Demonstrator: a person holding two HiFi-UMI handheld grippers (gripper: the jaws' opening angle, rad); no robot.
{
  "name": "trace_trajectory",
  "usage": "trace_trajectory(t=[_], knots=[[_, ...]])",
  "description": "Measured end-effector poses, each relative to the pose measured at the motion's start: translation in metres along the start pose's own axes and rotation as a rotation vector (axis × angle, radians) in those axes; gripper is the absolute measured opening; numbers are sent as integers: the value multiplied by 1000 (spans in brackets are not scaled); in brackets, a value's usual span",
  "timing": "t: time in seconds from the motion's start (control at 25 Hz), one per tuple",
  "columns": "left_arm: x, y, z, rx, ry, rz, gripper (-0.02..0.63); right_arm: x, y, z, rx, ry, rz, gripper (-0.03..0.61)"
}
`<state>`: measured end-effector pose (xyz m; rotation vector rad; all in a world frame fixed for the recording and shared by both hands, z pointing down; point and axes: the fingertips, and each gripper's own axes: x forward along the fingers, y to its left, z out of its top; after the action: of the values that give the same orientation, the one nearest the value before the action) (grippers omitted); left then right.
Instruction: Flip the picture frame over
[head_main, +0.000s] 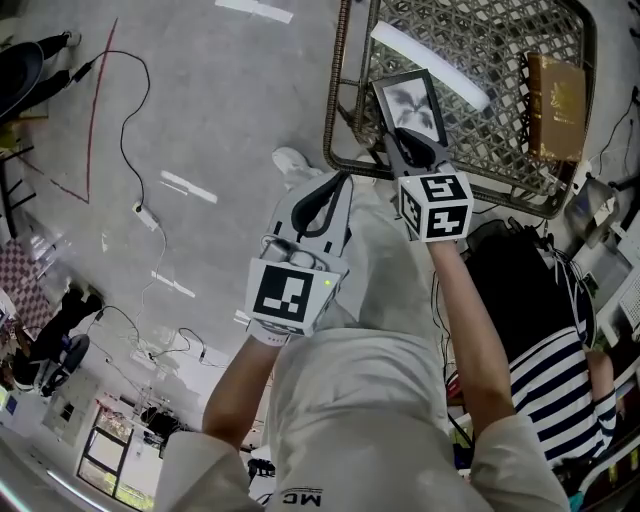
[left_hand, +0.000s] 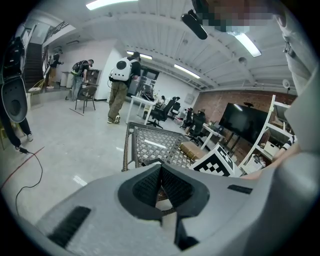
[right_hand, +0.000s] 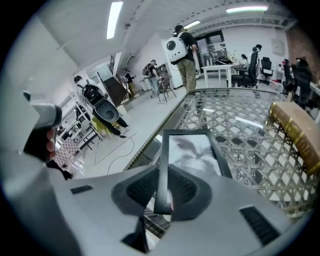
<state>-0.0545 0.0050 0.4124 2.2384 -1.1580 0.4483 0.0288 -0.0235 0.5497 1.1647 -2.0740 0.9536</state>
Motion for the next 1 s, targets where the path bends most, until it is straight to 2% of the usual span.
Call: trace_trajectory(t=[0.2, 0.68, 1.0], knots=[[3, -2, -5, -4, 18, -9, 25, -7, 5, 0, 72, -7, 69, 75], [16, -7, -1, 11, 16, -35, 25, -19, 8, 9, 159, -52, 195, 75], [17, -4, 1, 3, 13, -38, 25, -29, 23, 16, 196, -62, 324, 75]])
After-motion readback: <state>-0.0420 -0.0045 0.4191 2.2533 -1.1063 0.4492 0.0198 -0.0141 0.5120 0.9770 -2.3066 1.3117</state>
